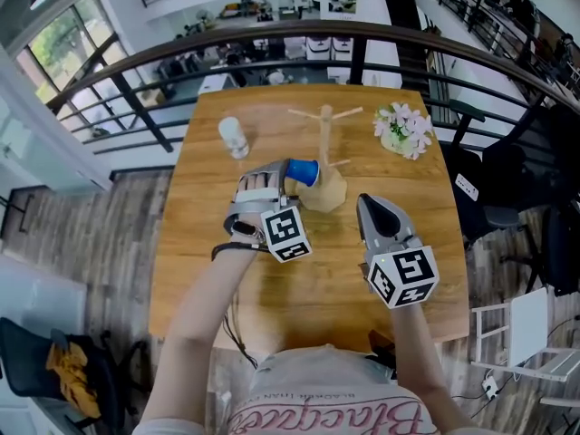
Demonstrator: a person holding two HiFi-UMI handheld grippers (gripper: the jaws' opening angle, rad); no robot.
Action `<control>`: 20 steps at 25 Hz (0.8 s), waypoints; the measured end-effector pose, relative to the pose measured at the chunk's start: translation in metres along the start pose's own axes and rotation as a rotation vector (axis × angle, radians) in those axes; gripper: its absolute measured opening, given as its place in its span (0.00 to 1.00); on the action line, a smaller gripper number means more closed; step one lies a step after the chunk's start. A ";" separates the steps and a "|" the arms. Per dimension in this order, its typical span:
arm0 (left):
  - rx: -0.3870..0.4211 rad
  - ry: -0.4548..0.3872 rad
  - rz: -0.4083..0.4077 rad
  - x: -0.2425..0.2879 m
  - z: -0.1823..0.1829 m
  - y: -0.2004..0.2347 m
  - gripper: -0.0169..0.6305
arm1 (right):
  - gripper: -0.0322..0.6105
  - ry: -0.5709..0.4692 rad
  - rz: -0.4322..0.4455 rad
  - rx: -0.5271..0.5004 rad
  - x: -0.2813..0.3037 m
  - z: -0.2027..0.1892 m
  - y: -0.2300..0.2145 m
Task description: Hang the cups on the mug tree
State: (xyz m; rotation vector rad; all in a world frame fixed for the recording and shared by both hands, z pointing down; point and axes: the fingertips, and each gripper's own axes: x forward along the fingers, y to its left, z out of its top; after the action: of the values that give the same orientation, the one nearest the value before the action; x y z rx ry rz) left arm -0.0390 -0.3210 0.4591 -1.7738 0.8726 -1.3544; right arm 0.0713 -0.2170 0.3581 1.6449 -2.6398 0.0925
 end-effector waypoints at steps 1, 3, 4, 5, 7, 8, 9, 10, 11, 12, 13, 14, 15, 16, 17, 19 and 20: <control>-0.056 -0.020 0.009 -0.006 0.000 0.004 0.66 | 0.05 -0.005 0.002 -0.005 0.000 0.003 0.002; -0.173 -0.064 0.027 -0.019 0.001 0.013 0.66 | 0.05 -0.017 0.004 -0.015 -0.001 0.009 0.005; -0.225 -0.081 0.037 -0.024 0.001 0.018 0.66 | 0.05 -0.023 0.006 -0.020 -0.001 0.012 0.007; -0.270 -0.095 0.046 -0.030 -0.001 0.022 0.66 | 0.05 -0.027 0.008 -0.024 -0.001 0.014 0.008; -0.350 -0.119 0.066 -0.039 -0.004 0.029 0.65 | 0.05 -0.031 0.014 -0.032 -0.001 0.017 0.012; -0.390 -0.131 0.078 -0.044 -0.005 0.033 0.65 | 0.05 -0.031 0.016 -0.036 -0.001 0.017 0.013; -0.434 -0.144 0.090 -0.049 -0.007 0.036 0.64 | 0.05 -0.031 0.018 -0.039 -0.001 0.018 0.015; -0.482 -0.162 0.103 -0.055 -0.008 0.040 0.64 | 0.05 -0.030 0.019 -0.042 -0.001 0.018 0.016; -0.533 -0.182 0.116 -0.061 -0.010 0.043 0.64 | 0.05 -0.030 0.020 -0.045 -0.001 0.019 0.017; -0.582 -0.205 0.128 -0.067 -0.011 0.047 0.64 | 0.05 -0.030 0.020 -0.048 -0.002 0.019 0.018; -0.629 -0.231 0.140 -0.073 -0.013 0.050 0.64 | 0.05 -0.030 0.020 -0.049 -0.002 0.020 0.020; -0.672 -0.258 0.151 -0.079 -0.015 0.054 0.64 | 0.05 -0.031 0.019 -0.048 -0.002 0.020 0.022; -0.712 -0.287 0.162 -0.085 -0.018 0.057 0.64 | 0.05 -0.031 0.019 -0.047 -0.002 0.020 0.024; -0.753 -0.316 0.174 -0.090 -0.021 0.060 0.64 | 0.05 -0.030 0.018 -0.046 -0.002 0.019 0.027; -0.794 -0.343 0.184 -0.096 -0.025 0.062 0.63 | 0.05 -0.029 0.018 -0.045 -0.002 0.018 0.029; -0.885 -0.396 0.198 -0.104 -0.032 0.066 0.62 | 0.05 -0.027 0.020 -0.043 -0.001 0.016 0.033; -0.931 -0.423 0.200 -0.106 -0.034 0.068 0.61 | 0.05 -0.025 0.020 -0.041 0.000 0.015 0.034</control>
State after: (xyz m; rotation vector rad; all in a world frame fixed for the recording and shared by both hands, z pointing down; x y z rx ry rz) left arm -0.1008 -0.2700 0.3565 -2.4258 1.5141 -0.3829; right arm 0.0408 -0.2033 0.3424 1.6179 -2.6583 0.0187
